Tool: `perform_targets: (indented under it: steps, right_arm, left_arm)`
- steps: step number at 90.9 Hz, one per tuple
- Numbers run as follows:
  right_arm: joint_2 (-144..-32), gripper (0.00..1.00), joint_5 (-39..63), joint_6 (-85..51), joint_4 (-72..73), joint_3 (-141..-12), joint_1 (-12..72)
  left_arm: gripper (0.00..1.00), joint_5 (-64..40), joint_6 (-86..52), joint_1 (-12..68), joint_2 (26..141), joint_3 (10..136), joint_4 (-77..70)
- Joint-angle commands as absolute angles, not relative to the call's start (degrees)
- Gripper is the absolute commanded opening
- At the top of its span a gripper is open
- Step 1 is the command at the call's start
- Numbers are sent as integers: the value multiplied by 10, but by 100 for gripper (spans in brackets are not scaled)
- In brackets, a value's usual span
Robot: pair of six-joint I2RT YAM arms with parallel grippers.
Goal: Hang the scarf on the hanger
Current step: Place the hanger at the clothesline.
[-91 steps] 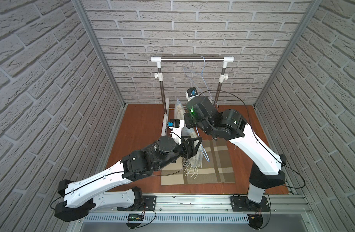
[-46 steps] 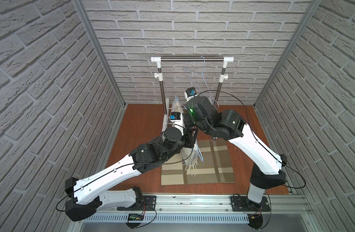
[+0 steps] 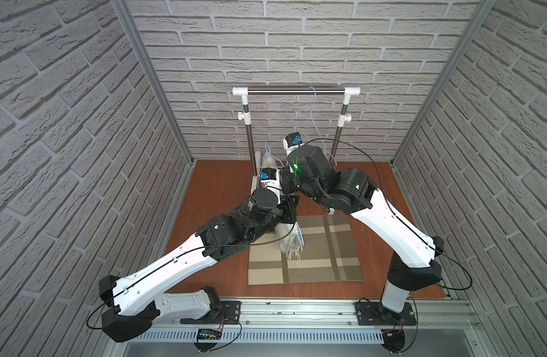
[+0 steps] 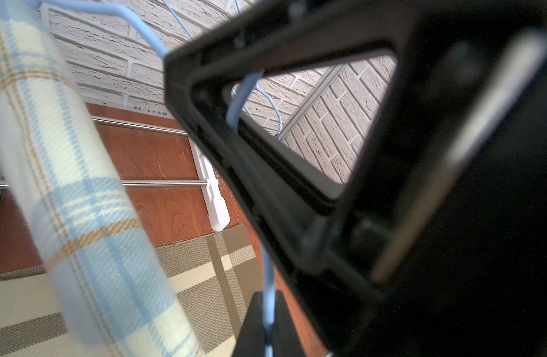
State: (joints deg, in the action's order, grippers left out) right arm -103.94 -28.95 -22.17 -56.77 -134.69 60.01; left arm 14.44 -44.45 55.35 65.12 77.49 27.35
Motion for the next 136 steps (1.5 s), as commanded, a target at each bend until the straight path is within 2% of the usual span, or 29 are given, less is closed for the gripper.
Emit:
perform_targets:
  steps: [1,7,17,22,24,27,51,78,107,136]
  right_arm:
    - [-1018,10,-274,-205,-563,-1356,589]
    - [-1020,24,-266,-203,-566,-1365,584]
    - [-1016,59,-255,-196,-564,-1374,578]
    - [-1009,70,-251,-193,-561,-1375,577]
    - [-1006,77,-251,-192,-559,-1375,576]
    - [-999,81,-252,-190,-557,-1375,576]
    - [-930,83,-286,-176,-555,-1354,562]
    - [-763,83,-295,-184,-467,-1130,502]
    - [-756,82,-231,-192,-456,-1025,403]
    - [-778,82,-149,-196,-419,-991,309]
  left_arm:
    - [0,123,-438,516,648,818,302]
    - [0,102,-438,498,657,843,323]
    - [0,65,-431,465,680,890,359]
    - [0,47,-423,448,691,912,375]
    - [0,40,-420,441,697,923,379]
    - [0,32,-415,432,705,938,387]
    - [0,-16,-372,367,770,1032,418]
    - [0,-84,-299,279,890,1201,470]
    - [0,-164,-257,214,1056,1436,506]
    - [0,-207,-272,153,1136,1458,488]
